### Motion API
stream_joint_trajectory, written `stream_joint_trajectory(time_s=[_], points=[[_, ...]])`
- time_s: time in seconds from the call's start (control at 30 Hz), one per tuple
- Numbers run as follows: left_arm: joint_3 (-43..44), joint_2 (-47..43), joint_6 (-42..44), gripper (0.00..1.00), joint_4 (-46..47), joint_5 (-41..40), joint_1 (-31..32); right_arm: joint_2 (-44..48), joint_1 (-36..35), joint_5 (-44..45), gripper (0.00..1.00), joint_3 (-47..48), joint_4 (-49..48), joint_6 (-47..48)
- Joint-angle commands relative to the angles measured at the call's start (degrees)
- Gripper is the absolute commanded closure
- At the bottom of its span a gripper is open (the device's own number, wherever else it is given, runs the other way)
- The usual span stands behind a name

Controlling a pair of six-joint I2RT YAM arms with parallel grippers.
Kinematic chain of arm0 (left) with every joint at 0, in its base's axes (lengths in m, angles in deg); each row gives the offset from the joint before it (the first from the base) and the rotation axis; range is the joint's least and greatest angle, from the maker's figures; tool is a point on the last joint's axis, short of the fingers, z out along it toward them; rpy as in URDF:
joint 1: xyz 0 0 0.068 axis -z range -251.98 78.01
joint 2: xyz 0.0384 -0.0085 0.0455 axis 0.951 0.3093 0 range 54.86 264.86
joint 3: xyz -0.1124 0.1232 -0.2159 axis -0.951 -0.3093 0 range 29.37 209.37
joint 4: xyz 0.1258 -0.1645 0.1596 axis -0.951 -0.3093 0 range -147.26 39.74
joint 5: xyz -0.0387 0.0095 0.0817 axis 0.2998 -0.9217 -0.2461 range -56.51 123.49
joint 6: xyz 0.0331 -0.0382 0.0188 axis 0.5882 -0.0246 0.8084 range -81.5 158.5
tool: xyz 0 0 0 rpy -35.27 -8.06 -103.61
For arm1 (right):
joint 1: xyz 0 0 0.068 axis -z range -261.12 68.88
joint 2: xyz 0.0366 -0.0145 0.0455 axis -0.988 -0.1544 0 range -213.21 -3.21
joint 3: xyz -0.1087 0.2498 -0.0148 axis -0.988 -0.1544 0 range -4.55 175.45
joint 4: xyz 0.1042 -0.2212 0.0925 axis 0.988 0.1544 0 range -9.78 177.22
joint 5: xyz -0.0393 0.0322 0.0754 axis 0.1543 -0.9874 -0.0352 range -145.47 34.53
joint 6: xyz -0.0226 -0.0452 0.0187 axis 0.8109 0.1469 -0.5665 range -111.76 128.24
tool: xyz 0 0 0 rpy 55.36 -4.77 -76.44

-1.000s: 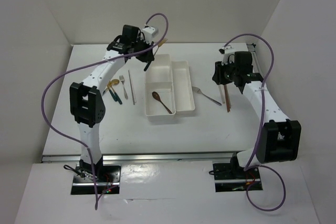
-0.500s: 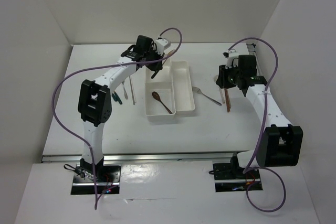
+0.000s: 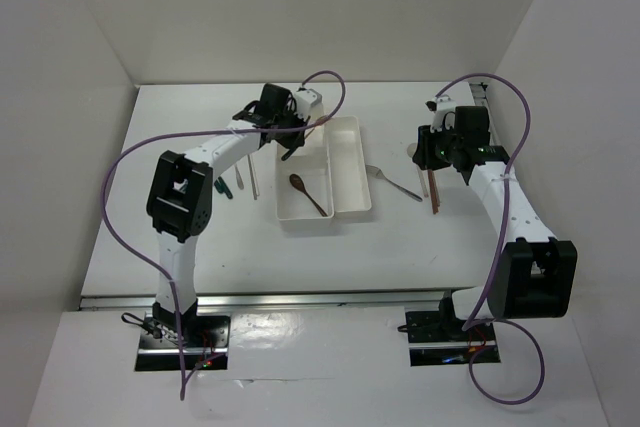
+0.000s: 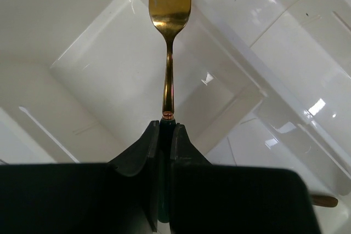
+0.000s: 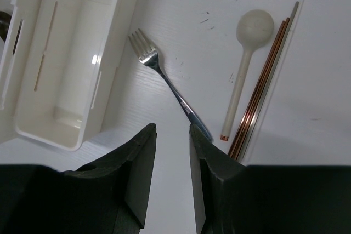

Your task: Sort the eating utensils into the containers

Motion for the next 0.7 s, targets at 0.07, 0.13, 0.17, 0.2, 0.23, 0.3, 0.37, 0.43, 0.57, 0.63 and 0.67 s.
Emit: stream_joint_trajectory(time_s=[0.07,0.13,0.17,0.2,0.23,0.3,0.37,0.43,0.57,0.63,0.67], points=[[-1.7,-2.65,-0.13,1.0,3.7,-2.14,-1.25,1.29,0.43,-0.52,0.62,-0.86,0.06,0.78],[0.14,-2.65,-0.65,1.0,3.7,-2.14,-1.78,1.29,0.43,-0.52,0.62,-1.56,0.06,0.78],[0.67,-2.65,-0.65,1.0,3.7,-2.14,-1.78,1.29,0.43,-0.52,0.62,-1.57,0.06,0.78],[1.81,-2.65,-0.65,1.0,3.7,-2.67,-1.78,1.29,0.43,-0.52,0.62,-2.09,0.06,0.78],[2.34,-2.65,-0.65,1.0,4.23,-2.67,-1.78,1.29,0.43,-1.05,0.62,-2.1,0.06,0.78],[4.27,-1.87,-0.65,1.0,4.23,-2.67,-2.31,1.82,0.43,-1.05,0.62,-2.1,0.06,0.78],[5.68,-1.08,-0.65,1.0,4.23,-2.67,-2.31,1.82,0.43,-1.05,0.62,-2.63,0.06,0.78],[6.91,-0.28,-0.65,1.0,3.7,-2.67,-2.83,1.82,0.43,-1.05,0.62,-2.63,0.06,0.26],[8.15,0.78,-1.18,1.0,3.7,-2.14,-2.84,1.82,0.43,-1.58,0.62,-3.15,0.06,0.26],[8.15,1.3,-1.18,1.0,3.7,-2.14,-2.84,1.82,0.43,-1.58,0.62,-3.15,0.06,0.26],[8.15,1.3,-1.18,1.0,3.7,-2.14,-2.84,1.82,0.43,-1.58,0.62,-3.15,0.06,0.26]])
